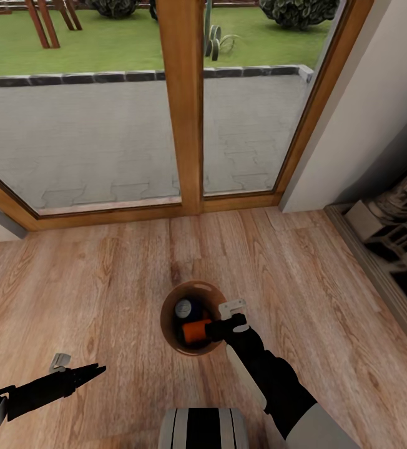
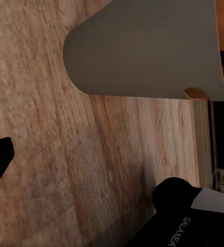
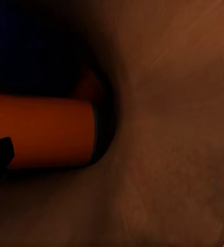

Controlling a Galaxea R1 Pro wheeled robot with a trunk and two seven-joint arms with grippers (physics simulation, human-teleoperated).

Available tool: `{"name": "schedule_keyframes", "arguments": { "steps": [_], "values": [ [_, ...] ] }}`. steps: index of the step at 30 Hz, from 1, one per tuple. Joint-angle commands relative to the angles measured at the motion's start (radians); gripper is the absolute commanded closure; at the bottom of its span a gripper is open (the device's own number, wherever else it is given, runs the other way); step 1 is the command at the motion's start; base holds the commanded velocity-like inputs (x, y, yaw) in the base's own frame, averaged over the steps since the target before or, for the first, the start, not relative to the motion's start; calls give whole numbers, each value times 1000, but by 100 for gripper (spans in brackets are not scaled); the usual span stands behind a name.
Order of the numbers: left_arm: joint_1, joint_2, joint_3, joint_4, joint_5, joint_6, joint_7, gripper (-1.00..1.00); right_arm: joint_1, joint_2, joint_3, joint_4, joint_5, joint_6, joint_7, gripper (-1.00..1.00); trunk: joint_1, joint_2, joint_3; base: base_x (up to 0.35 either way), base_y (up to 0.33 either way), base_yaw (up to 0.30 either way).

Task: Put the three can of soda from the living room inside the tash can in the kitchen.

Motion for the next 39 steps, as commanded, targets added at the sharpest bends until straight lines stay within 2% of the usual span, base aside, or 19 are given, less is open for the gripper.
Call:
{"name": "schedule_keyframes", "arguments": {
  "steps": [1, 31, 33, 39],
  "values": [
    [0, 0, 0, 0, 0, 0, 0, -100, 0, 0, 0, 0, 0, 0, 0, -100, 0, 0, 0, 0, 0, 0],
    [0, 0, -1, 0, 0, 0, 0, -100, 0, 0, 0, 0, 0, 0, 0, -100, 0, 0, 0, 0, 0, 0],
    [0, 0, -2, 0, 0, 0, 0, -100, 0, 0, 0, 0, 0, 0, 0, -100, -1, 0, 8, 0, 0, 0],
    [0, 0, -1, 0, 0, 0, 0, -100, 0, 0, 0, 0, 0, 0, 0, -100, -1, 0, 8, 0, 0, 0]
  ]
}}
